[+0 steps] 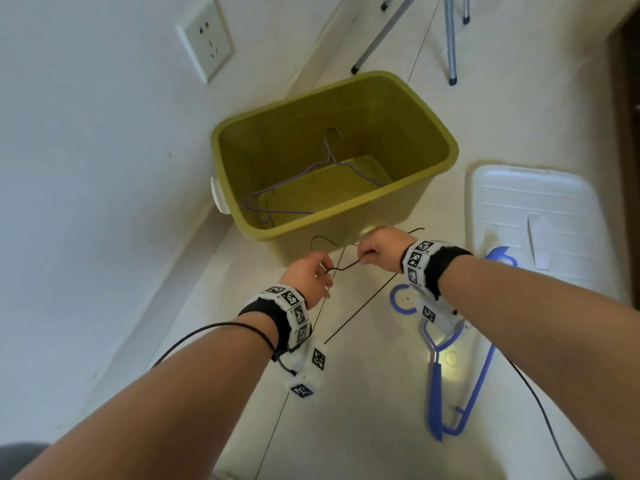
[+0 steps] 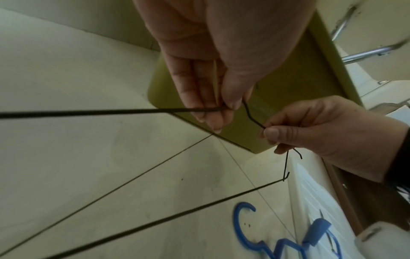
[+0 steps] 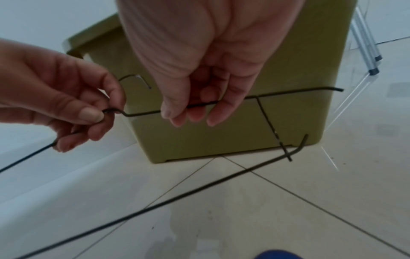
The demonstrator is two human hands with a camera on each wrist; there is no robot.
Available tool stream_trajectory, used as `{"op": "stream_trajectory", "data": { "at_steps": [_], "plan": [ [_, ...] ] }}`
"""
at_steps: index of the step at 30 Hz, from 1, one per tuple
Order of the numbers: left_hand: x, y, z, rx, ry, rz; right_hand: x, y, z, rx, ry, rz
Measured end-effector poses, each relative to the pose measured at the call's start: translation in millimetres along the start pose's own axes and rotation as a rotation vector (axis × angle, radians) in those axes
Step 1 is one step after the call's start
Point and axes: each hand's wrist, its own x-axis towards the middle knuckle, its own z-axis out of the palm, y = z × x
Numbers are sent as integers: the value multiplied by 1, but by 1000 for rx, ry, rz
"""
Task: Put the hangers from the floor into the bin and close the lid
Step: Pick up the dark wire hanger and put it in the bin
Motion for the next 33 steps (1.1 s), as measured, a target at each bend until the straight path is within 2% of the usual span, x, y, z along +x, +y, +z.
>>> {"op": "stream_trajectory", "data": {
  "at_steps": [4, 8, 11, 14, 17, 21, 26, 29, 33],
  "plan": [
    [-10, 25, -13, 81, 25, 83, -19, 0, -17, 54, 67, -3],
    [-18, 50, -28, 70, 24, 126, -39, -2, -37, 67, 169, -31],
    [-25, 66, -39, 13, -57, 126, -50, -5, -49, 64, 221, -54],
    [-33, 75, -46, -48, -150, 81, -58, -6, -57, 52, 210, -61],
    [-38, 84, -54, -59, -187, 99, -62, -6, -63, 54, 213, -67],
    [-37, 98, -77, -111, -139, 182, -59, -9, -78, 125, 369, -82],
    [-30, 104, -113, -233, -133, 300, -47, -6, -107, 204, 573, 4],
    [-24, 96, -135, -197, -47, 285, -42, 1, -121, 246, 737, 83],
    [-12, 74, -161, -211, 224, 282, -30, 2, -133, 280, 896, 148]
  ]
}}
